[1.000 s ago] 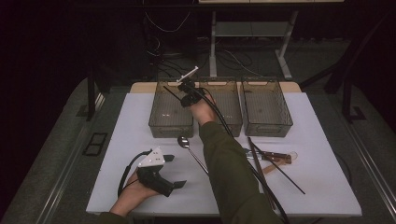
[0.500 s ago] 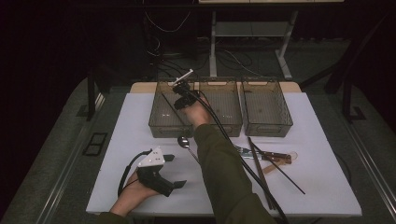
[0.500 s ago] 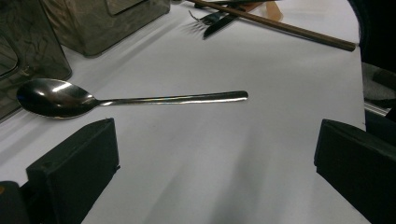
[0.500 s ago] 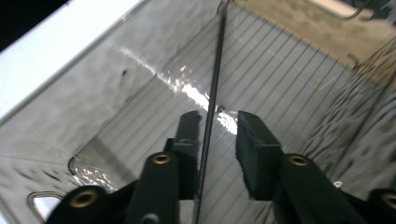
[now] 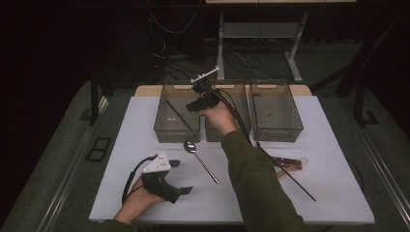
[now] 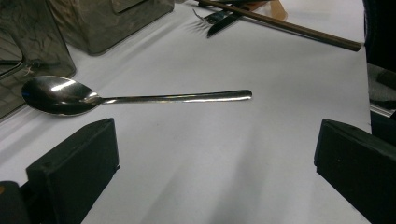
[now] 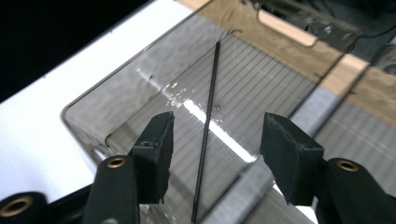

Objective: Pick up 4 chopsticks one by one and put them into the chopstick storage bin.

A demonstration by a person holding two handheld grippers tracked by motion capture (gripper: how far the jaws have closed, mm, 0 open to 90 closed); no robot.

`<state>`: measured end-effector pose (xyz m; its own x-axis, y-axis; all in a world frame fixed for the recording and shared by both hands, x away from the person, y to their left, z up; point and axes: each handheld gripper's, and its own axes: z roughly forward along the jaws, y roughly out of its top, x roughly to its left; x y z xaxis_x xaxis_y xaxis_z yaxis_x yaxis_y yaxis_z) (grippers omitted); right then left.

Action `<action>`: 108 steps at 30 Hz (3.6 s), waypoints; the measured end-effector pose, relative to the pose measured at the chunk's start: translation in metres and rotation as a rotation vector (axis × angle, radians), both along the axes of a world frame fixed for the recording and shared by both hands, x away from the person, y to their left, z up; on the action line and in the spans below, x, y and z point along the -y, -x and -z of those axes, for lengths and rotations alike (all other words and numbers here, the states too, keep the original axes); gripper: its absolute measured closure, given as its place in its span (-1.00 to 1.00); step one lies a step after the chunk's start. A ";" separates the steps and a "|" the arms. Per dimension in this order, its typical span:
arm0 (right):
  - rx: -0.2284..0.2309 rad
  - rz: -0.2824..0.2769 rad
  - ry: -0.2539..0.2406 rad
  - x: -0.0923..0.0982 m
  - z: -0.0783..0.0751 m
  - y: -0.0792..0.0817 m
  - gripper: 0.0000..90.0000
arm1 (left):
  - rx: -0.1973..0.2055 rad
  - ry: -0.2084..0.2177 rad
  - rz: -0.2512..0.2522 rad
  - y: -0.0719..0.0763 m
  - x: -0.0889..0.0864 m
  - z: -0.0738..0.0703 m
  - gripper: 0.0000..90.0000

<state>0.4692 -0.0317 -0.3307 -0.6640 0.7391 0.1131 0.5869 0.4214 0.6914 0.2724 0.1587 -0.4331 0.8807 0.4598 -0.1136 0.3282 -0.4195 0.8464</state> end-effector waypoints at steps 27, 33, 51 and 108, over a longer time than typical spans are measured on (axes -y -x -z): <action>0.067 -0.005 -0.055 0.102 -0.005 0.085 -0.33 | -0.004 -0.017 0.005 -0.002 0.002 0.004 -1.00; 0.066 -0.010 -0.055 0.121 0.004 0.099 -0.35 | -0.012 -0.018 0.005 -0.004 0.002 0.006 -1.00; 0.070 0.016 -0.038 0.182 0.034 0.139 -0.39 | -0.013 -0.020 -0.004 -0.002 0.003 0.006 -1.00; -0.132 0.070 0.146 0.282 0.097 0.198 0.87 | -0.023 -0.053 0.015 -0.001 0.004 0.006 -1.00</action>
<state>0.2711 -0.3140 -0.4282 -0.5968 0.7979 0.0842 0.7000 0.4665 0.5408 0.2731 0.1552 -0.4395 0.8849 0.4527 -0.1093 0.3405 -0.4687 0.8151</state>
